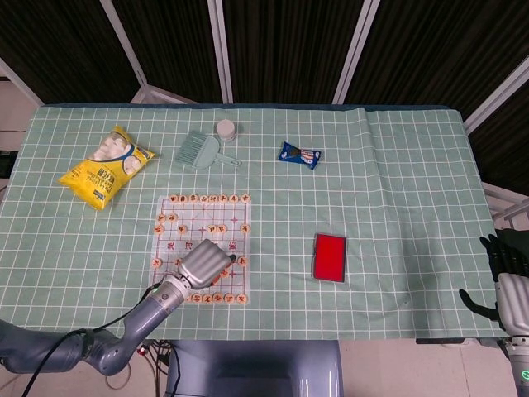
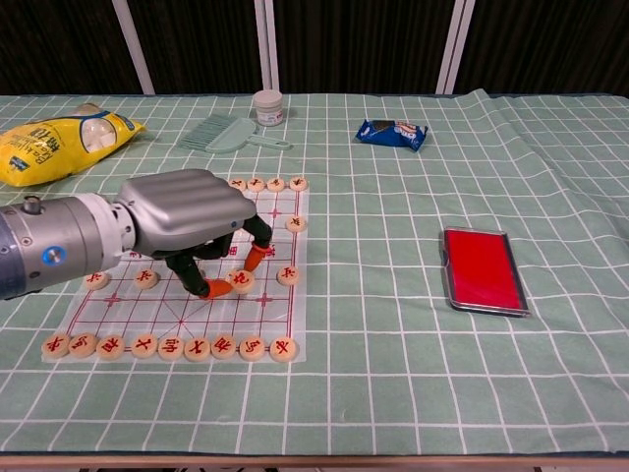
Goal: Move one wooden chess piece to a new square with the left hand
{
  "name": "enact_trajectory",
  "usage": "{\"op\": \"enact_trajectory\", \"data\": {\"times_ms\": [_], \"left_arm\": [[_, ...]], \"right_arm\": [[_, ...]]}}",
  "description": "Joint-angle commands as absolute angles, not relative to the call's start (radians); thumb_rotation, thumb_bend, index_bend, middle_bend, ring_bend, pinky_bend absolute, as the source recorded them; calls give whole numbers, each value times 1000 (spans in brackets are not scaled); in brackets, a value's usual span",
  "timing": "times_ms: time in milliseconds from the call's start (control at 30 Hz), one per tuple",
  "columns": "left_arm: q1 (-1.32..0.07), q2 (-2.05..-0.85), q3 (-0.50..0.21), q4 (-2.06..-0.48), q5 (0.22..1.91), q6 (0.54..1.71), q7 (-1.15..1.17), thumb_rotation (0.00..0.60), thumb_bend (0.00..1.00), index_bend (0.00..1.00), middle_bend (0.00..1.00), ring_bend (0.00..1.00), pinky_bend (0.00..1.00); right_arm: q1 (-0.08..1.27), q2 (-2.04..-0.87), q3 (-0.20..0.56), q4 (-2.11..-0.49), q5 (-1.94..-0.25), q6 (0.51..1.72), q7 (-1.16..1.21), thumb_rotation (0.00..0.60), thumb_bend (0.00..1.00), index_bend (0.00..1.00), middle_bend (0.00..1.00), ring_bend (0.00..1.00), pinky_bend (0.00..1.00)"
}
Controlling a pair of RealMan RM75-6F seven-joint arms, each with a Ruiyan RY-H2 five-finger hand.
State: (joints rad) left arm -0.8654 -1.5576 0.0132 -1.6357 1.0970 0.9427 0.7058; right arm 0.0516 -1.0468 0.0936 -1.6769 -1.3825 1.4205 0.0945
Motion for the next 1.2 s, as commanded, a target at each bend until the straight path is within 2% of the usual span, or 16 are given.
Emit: {"op": "enact_trajectory", "data": {"times_ms": [33,333,1200], "left_arm": [[-850,-1539,26,-1646,1110,954,693,600,297,506,1000,965,952],[-803,-1507,57,-1619,1135,973,651,600,297,506,1000,964,952],[-775,-1522,55,-1586,1158,947,648,600,297,505,1000,964,952]], "right_arm": [[52,-1047,94,-1678,-1382,1421,93,600,303,0,0,0,0],[51,-1048,92,-1679,-1384,1422,88,600,303,0,0,0,0],[51,-1047,92,-1679,-1384,1421,90,600,302,0,0,0,0]]}}
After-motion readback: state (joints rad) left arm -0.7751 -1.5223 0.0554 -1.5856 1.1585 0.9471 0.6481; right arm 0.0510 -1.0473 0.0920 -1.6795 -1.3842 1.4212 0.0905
